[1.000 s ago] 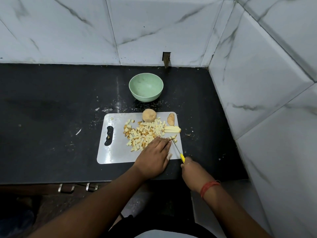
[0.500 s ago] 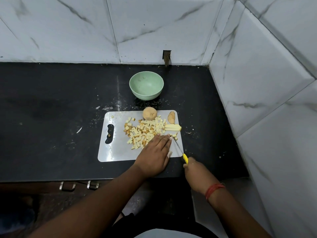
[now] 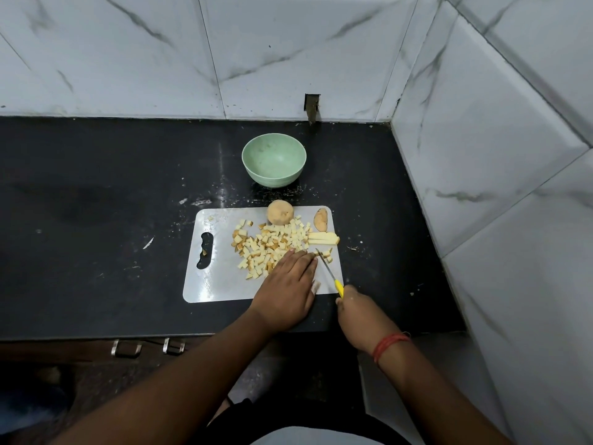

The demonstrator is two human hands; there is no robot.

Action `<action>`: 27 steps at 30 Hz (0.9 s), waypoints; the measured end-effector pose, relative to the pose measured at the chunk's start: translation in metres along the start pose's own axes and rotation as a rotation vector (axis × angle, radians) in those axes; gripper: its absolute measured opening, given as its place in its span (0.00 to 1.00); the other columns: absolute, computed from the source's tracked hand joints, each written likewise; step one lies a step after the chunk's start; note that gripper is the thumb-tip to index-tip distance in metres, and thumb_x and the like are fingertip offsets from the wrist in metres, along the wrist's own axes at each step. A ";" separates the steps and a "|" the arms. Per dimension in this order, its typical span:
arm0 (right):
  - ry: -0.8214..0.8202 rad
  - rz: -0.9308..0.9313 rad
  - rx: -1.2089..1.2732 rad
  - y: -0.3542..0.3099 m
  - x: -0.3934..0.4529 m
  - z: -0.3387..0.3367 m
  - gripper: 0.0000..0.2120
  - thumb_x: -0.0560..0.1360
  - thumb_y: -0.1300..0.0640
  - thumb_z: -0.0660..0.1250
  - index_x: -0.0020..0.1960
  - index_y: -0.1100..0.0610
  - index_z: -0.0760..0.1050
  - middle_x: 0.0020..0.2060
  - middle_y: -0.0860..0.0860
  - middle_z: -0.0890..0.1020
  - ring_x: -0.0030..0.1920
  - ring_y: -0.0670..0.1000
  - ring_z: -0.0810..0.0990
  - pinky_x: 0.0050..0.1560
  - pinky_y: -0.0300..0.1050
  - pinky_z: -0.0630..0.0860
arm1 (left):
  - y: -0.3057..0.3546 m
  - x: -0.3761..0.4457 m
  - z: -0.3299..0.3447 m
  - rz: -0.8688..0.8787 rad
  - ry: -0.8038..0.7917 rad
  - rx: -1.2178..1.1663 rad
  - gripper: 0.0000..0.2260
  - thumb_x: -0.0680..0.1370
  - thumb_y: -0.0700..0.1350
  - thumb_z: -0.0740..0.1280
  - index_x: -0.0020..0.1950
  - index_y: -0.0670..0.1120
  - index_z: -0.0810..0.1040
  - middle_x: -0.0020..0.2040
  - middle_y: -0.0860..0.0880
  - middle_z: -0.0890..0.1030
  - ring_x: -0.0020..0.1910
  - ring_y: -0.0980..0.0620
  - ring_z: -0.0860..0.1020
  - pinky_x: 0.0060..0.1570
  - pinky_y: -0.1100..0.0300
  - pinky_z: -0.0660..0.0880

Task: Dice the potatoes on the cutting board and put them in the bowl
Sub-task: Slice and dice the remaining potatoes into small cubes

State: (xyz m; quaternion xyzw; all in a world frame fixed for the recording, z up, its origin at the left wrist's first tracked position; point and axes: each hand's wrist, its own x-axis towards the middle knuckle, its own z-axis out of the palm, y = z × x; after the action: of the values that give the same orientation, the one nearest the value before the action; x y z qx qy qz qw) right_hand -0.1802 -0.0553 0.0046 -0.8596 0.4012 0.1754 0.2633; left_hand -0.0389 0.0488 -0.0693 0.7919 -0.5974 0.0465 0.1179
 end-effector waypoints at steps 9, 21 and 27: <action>-0.103 0.042 -0.028 -0.003 0.004 -0.005 0.15 0.84 0.55 0.54 0.67 0.61 0.65 0.53 0.58 0.79 0.48 0.56 0.79 0.44 0.43 0.68 | 0.000 0.003 -0.003 -0.039 0.012 0.034 0.26 0.85 0.56 0.55 0.77 0.41 0.72 0.74 0.44 0.73 0.75 0.43 0.68 0.79 0.43 0.58; -0.057 -0.048 0.129 0.012 -0.013 -0.030 0.10 0.83 0.52 0.56 0.45 0.54 0.66 0.36 0.50 0.72 0.35 0.49 0.71 0.33 0.44 0.65 | 0.001 0.002 -0.008 -0.018 0.003 0.058 0.26 0.85 0.55 0.55 0.76 0.40 0.71 0.75 0.41 0.71 0.77 0.43 0.65 0.80 0.44 0.57; 0.086 -0.037 0.291 0.014 -0.008 -0.050 0.11 0.83 0.51 0.56 0.50 0.58 0.70 0.37 0.52 0.74 0.36 0.50 0.73 0.35 0.45 0.67 | 0.004 0.013 -0.013 0.154 0.021 0.031 0.25 0.86 0.56 0.56 0.76 0.41 0.71 0.76 0.42 0.71 0.77 0.44 0.66 0.80 0.45 0.55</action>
State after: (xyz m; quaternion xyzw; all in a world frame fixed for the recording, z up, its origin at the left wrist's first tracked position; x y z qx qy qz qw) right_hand -0.1914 -0.0874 0.0441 -0.8263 0.4173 0.0735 0.3710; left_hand -0.0381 0.0385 -0.0530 0.7447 -0.6546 0.0728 0.1078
